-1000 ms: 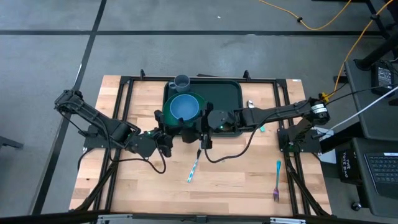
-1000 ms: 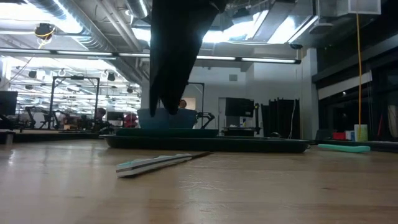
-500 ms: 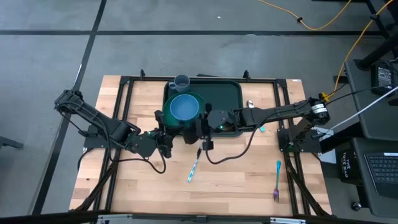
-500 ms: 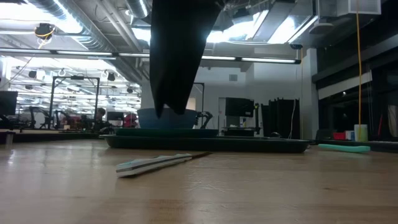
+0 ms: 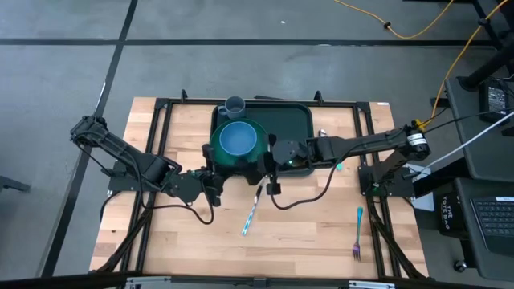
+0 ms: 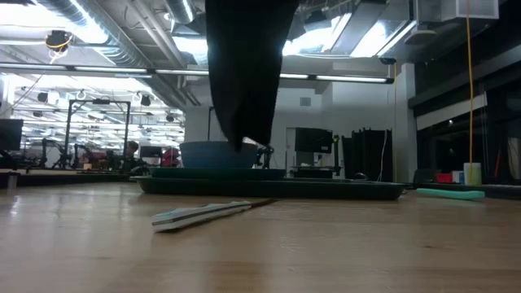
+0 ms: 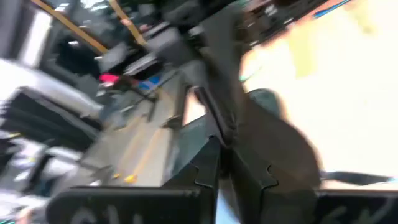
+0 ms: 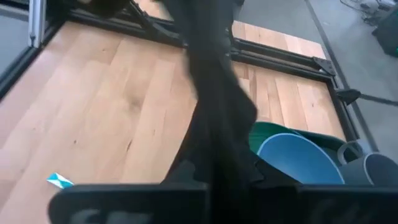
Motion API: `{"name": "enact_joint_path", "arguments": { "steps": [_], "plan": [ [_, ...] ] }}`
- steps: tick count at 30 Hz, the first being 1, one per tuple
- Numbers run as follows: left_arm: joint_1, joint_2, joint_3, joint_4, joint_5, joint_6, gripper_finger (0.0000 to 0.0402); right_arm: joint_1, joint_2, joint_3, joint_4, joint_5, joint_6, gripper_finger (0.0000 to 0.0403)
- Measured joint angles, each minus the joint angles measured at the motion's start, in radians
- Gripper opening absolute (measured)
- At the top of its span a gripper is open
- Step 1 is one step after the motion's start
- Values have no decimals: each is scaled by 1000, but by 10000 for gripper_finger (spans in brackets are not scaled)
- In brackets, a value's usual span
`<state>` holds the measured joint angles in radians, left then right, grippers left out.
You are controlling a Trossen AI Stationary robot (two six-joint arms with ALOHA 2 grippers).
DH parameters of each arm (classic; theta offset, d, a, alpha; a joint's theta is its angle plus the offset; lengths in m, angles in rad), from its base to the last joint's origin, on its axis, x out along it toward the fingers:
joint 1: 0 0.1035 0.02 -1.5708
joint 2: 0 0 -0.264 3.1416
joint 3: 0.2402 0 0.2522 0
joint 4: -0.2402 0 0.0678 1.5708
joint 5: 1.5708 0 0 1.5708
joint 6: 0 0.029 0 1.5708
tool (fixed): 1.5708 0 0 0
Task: Set up tray
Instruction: Put the black napkin on the green tray
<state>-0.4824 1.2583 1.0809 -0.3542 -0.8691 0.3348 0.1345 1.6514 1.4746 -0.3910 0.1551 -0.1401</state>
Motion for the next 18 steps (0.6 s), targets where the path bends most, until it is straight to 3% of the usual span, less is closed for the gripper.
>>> {"name": "enact_joint_path", "arguments": {
  "steps": [9, 13, 18],
  "plan": [
    [-2, 0, 0, 15, 50, -63, 77, 0, -54, 0, -155, -7, -21, 10],
    [-4, -5, 0, -17, 60, -84, 85, 0, -60, 0, -268, 45, -52, 10],
    [0, -39, -18, -128, 78, -251, 80, 0, -60, -22, -320, 108, -51, 10]
  ]
}}
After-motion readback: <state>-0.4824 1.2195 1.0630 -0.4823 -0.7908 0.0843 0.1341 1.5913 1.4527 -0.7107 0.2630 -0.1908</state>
